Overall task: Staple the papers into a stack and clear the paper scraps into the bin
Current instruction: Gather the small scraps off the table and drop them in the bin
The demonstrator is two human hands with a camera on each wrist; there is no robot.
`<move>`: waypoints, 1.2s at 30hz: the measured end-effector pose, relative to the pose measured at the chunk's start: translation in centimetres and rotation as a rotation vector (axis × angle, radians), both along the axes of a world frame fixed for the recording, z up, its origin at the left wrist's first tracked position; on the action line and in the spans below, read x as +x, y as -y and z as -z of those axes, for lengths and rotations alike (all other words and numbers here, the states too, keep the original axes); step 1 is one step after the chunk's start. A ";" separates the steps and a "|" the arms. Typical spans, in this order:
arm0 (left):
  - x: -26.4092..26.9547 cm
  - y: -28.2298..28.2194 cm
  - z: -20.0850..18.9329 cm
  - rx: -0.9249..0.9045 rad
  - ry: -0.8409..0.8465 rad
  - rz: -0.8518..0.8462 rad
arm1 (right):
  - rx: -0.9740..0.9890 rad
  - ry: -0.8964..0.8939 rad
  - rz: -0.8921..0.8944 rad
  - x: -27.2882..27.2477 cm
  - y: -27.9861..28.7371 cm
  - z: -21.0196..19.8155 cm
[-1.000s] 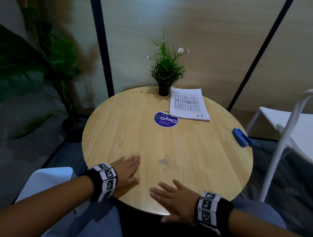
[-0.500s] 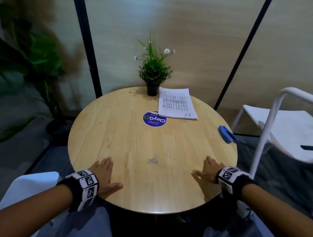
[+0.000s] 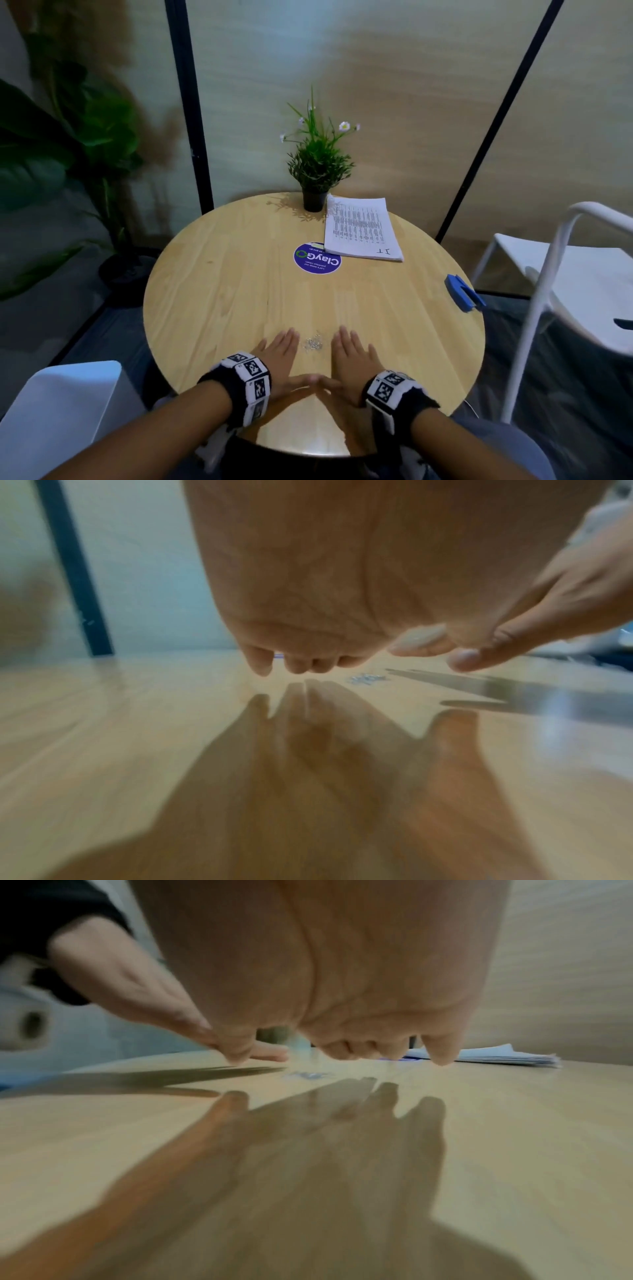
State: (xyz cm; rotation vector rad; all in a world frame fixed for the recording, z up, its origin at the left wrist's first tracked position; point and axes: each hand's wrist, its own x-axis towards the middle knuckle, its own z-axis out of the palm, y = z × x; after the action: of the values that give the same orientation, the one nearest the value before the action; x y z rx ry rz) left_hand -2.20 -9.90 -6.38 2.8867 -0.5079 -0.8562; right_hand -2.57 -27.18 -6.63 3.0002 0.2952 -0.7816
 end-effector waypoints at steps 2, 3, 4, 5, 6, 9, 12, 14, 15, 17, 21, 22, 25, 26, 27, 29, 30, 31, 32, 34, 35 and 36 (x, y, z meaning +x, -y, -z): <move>0.5 -0.6 0.1 -0.018 -0.001 -0.104 | -0.010 0.046 0.100 1.1 1.4 -0.2; 0.5 -0.7 0.3 -0.006 -0.004 -0.129 | -0.018 0.047 0.155 1.5 2.1 0.0; 0.4 -0.6 0.4 0.012 -0.001 -0.129 | -0.013 0.039 0.204 1.7 2.6 0.3; 0.4 -0.4 0.6 0.024 0.000 -0.108 | 0.002 0.028 0.234 1.8 2.8 0.5; 0.4 0.0 0.8 0.023 -0.001 -0.083 | 0.023 0.018 0.241 1.8 2.7 0.8; 0.7 1.2 1.5 -0.016 0.008 -0.028 | 0.047 -0.004 0.115 2.2 1.7 1.2; 1.1 1.8 1.4 -0.015 0.013 0.013 | 0.007 -0.076 -0.060 2.5 0.9 1.2; 1.1 1.5 1.0 -0.017 0.035 0.006 | 0.022 -0.059 -0.084 2.6 1.1 0.8; 1.0 1.1 0.8 -0.020 0.046 -0.009 | 0.050 -0.036 -0.064 2.5 1.5 0.4; 0.5 0.1 0.4 -0.027 0.059 -0.034 | 0.089 -0.005 -0.028 2.2 2.6 -0.5; 0.0 -1.9 0.5 -0.023 0.053 0.011 | 0.029 0.004 -0.049 1.6 5.0 -1.1; -0.1 -2.2 0.5 -0.029 0.039 0.008 | 0.027 0.004 -0.046 1.7 5.3 -0.9; -0.2 -2.3 1.1 -0.047 0.019 0.005 | 0.075 0.001 -0.023 2.7 4.8 0.3; -0.2 -2.2 1.2 -0.059 0.018 0.004 | 0.091 0.005 -0.018 3.3 4.4 0.6; -0.2 -2.1 1.4 -0.069 0.024 0.003 | 0.104 0.013 -0.012 3.8 3.9 0.7; -0.1 -1.9 1.9 -0.074 0.040 0.004 | 0.127 0.030 -0.001 5.0 3.0 1.1; -0.1 -1.9 2.0 -0.070 0.039 0.006 | 0.138 0.037 0.000 5.4 2.5 1.2; 0.0 -1.9 2.0 -0.062 0.037 0.011 | 0.145 0.041 -0.002 6.0 2.0 1.4; 0.2 -1.9 1.9 -0.051 0.033 0.017 | 0.152 0.044 0.001 6.4 1.6 1.5; 0.3 -1.9 1.8 -0.029 0.019 0.029 | 0.168 0.050 0.023 7.2 1.1 1.5; 0.4 -2.0 1.8 -0.026 0.012 0.032 | 0.182 0.060 0.033 7.4 1.0 1.5; 0.4 -2.0 1.9 -0.031 0.007 0.032 | 0.204 0.070 0.037 7.4 1.0 1.4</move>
State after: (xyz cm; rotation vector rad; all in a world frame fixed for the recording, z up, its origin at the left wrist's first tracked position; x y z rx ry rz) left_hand -1.85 -7.88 -8.25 2.8620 -0.5645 -0.8349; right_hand 4.80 -28.16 -8.00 3.2235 0.3372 -0.6869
